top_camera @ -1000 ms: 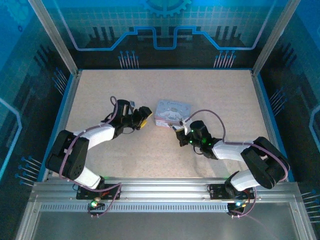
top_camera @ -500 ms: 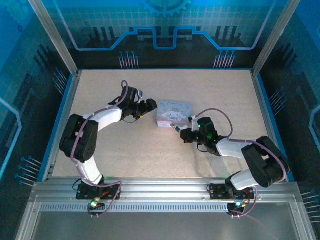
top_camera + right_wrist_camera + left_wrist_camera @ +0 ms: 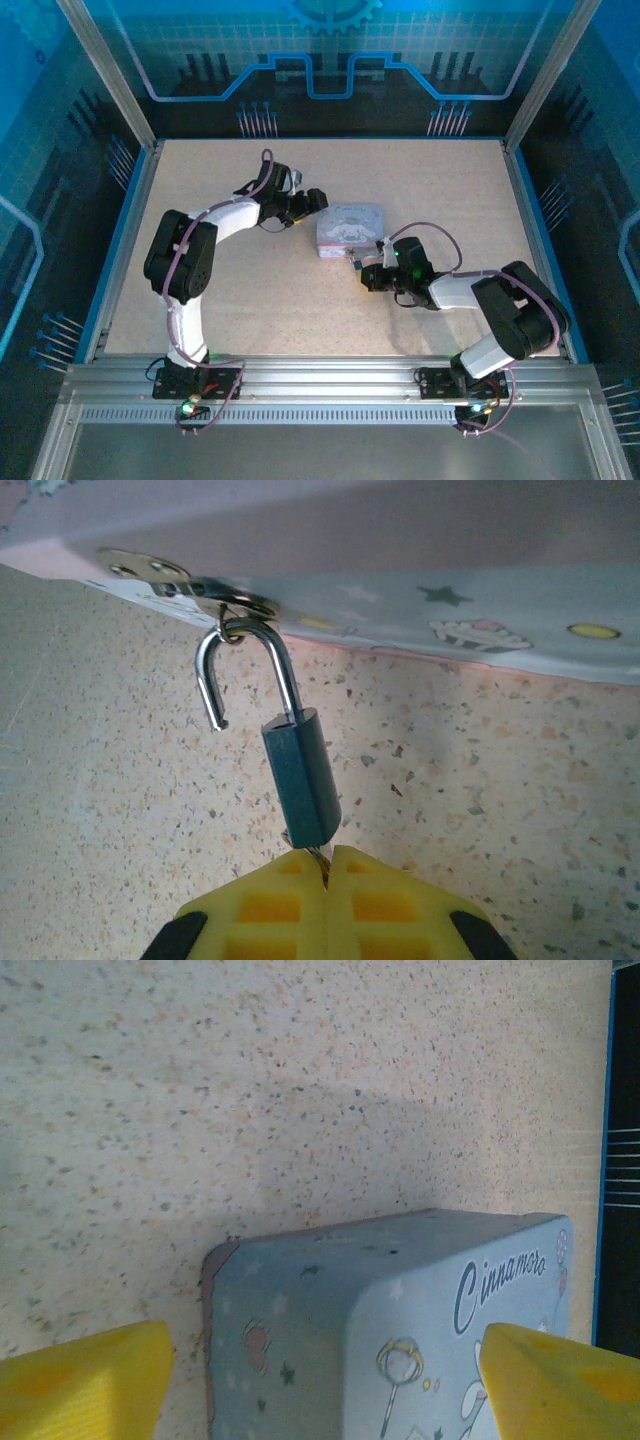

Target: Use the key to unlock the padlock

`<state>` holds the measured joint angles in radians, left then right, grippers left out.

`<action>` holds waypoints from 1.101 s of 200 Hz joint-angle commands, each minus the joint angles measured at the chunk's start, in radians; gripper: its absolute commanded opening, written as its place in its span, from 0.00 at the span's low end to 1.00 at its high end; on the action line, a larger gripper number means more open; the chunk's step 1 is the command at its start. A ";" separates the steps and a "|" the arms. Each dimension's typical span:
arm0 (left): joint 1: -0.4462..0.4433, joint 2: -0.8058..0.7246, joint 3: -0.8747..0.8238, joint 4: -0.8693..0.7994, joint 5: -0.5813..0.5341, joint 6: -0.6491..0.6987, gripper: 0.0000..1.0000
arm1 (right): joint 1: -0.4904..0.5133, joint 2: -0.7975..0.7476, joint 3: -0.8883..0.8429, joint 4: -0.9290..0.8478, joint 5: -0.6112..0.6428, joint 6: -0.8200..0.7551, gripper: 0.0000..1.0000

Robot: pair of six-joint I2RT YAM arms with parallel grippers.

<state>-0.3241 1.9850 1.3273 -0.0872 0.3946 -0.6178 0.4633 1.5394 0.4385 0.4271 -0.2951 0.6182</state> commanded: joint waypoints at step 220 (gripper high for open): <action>0.056 -0.131 -0.287 -0.031 -0.056 0.048 0.70 | -0.073 -0.162 -0.082 -0.110 -0.031 -0.071 0.33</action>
<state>-0.2810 1.8599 1.0893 -0.0135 0.3965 -0.5770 0.4236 1.4528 0.3790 0.3618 -0.2981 0.5922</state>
